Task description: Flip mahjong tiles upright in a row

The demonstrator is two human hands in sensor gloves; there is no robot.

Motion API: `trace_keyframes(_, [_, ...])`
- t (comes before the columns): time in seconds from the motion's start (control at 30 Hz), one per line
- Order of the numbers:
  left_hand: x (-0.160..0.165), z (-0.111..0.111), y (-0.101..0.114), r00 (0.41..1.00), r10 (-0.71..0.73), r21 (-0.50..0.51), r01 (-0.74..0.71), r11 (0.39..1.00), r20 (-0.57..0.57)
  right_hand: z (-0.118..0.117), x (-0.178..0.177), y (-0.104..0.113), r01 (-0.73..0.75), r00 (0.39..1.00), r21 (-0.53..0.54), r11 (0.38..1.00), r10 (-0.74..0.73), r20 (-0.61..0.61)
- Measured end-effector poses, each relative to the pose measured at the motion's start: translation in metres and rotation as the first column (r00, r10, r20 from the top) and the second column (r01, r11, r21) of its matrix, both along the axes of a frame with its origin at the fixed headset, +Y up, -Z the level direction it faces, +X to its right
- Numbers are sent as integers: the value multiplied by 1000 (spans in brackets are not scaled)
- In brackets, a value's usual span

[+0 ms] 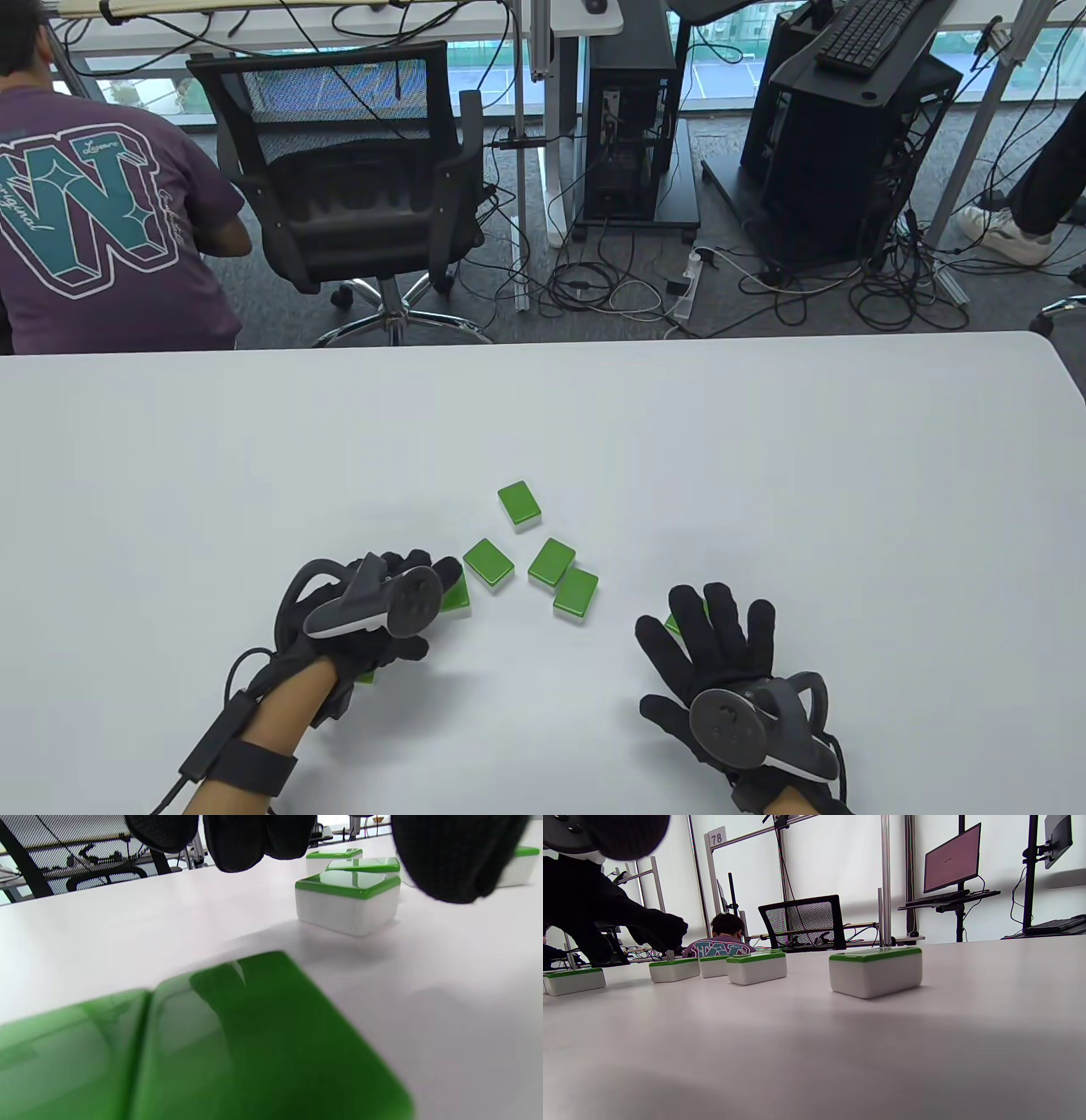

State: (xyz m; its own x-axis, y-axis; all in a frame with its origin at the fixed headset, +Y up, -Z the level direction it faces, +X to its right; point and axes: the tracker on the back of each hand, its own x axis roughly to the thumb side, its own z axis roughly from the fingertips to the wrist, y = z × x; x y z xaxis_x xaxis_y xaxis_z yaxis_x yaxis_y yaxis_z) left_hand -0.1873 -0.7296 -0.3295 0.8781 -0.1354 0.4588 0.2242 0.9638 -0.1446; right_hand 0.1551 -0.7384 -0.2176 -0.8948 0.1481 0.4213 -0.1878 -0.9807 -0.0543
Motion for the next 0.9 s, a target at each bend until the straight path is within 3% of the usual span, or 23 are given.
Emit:
trace_keyframes(0.13, [20,-10,-3,999,-28,53,29,998,-22,0,0,-1,-2,1000,-1,1000,2,-2])
trace_keyframes(0.47, [46,-34,-26,982,-153,-73,145,987,-115,2,-1,2,3,1000,16,1000,-3,-11])
trace_keyframes(0.9, [35,-22,-21,990,-131,-82,126,989,-57,1,-2,0,-15,1000,4,1000,15,-16])
